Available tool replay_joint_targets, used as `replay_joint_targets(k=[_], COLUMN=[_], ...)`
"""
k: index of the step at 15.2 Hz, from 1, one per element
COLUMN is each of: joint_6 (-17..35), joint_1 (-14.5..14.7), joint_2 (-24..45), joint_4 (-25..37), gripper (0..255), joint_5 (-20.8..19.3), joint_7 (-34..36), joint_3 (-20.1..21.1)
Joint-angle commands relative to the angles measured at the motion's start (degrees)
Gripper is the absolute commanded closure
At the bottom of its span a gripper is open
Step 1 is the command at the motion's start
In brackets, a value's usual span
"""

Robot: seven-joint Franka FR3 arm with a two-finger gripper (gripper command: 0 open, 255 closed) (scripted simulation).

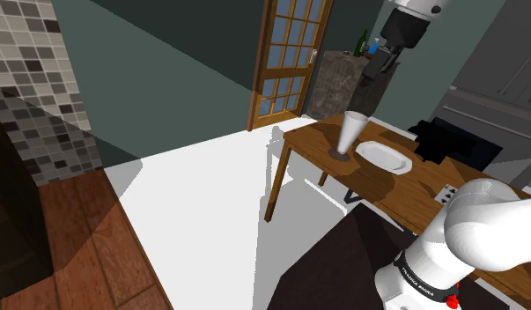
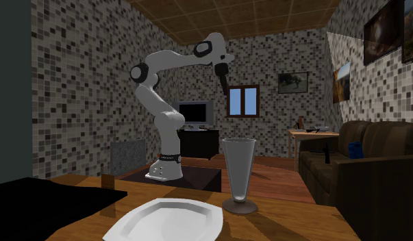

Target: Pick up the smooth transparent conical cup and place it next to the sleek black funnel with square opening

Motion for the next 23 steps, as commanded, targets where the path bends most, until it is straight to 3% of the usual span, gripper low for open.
replay_joint_targets(k=[1,12,23], joint_6=[0.0,10.6,22.1], joint_1=[0.0,-3.2,-5.3], joint_2=[0.0,7.8,23.6], joint_4=[0.0,-4.5,-0.6], gripper=[0,0,0], joint_5=[0.0,-8.1,-12.5], joint_7=[0.0,-13.9,-27.4], joint_3=[0.0,-11.4,-22.7])
